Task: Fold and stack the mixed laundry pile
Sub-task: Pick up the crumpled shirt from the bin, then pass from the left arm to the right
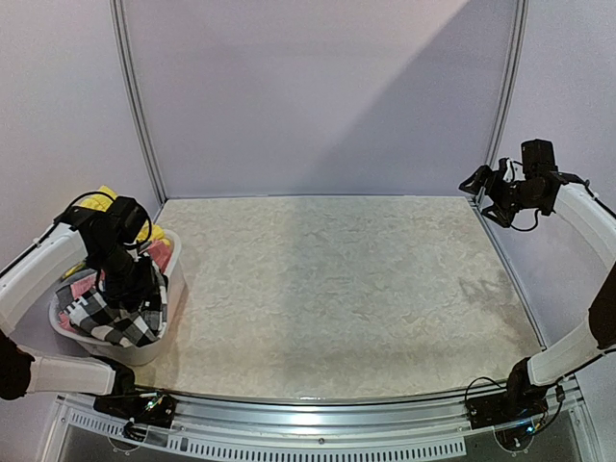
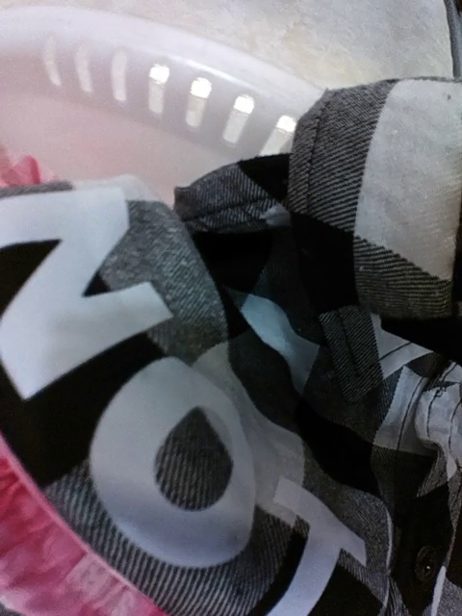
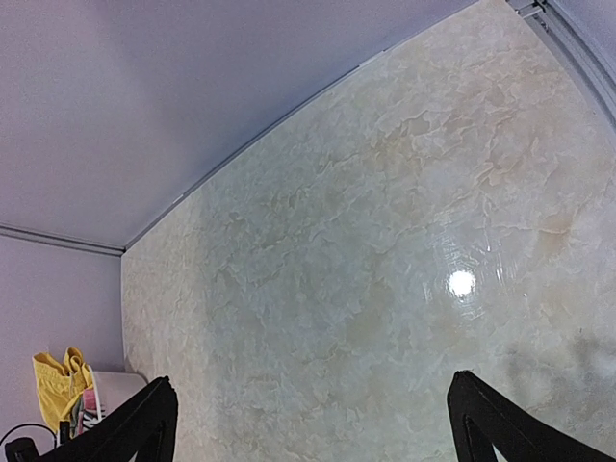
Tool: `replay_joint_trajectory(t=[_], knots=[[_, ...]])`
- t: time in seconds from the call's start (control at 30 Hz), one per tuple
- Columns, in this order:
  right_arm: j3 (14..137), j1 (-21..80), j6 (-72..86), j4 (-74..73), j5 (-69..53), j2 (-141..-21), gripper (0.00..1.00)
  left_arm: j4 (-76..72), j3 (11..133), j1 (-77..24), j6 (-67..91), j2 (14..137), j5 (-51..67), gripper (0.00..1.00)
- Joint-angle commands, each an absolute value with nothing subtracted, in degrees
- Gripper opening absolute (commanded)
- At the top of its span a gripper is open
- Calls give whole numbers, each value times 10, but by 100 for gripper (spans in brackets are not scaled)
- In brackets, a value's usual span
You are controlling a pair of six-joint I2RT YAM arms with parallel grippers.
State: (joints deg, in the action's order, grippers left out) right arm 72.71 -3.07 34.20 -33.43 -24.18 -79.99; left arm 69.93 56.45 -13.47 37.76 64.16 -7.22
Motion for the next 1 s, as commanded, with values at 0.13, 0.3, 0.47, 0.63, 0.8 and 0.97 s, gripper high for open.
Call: replay_joint_trajectory(t=[0.13,0.3,0.47,0.63,0.8,0.97], knots=[[725,-33,341,-334,-245,-771,99,701,657,-131,343,627,-101,0],[718,-33,357,-307,-256,-758,99,732,780,-131,299,647,-85,0],[715,-33,367,-272,-270,-750,99,731,892,-131,267,673,-38,0],[713,-24,369,-222,-283,-740,99,698,978,-131,257,703,36,0],[717,-9,359,-171,-297,-729,99,635,1045,-131,268,738,134,0],[739,23,340,-137,-312,-731,99,530,1107,-133,315,785,272,0]])
